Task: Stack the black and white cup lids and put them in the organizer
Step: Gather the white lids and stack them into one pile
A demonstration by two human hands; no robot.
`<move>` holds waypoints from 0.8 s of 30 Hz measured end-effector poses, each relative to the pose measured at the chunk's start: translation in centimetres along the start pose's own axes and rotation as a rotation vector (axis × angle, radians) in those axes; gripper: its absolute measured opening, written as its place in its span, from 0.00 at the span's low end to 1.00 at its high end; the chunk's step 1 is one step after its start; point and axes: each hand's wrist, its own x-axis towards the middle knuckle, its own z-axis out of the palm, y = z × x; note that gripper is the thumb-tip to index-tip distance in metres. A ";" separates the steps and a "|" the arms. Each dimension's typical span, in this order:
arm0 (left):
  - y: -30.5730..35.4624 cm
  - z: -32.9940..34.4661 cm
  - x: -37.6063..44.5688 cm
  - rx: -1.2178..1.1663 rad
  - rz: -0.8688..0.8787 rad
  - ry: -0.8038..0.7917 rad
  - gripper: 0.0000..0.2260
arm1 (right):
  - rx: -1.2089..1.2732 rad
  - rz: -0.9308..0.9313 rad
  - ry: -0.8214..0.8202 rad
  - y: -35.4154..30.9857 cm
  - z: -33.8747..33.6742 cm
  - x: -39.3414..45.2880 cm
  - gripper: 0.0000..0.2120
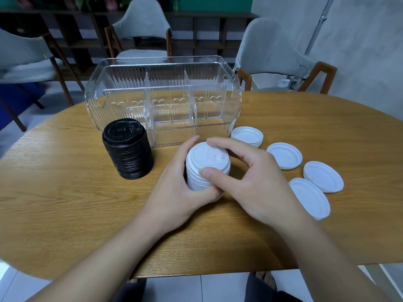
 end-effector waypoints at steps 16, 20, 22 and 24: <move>1.0 0.6 0.1 -0.079 0.115 0.068 0.30 | -0.307 0.065 0.090 0.6 -5.1 -1.6 0.20; 1.8 1.8 0.1 -0.073 0.108 0.058 0.29 | -0.457 0.138 0.039 0.7 -6.9 -2.5 0.24; 2.2 2.7 -0.1 -0.063 0.106 0.048 0.28 | -0.527 0.167 0.002 0.5 -7.7 -3.0 0.27; 2.7 3.5 -0.2 -0.047 0.107 0.060 0.27 | -0.577 0.215 -0.032 0.4 -8.7 -3.6 0.32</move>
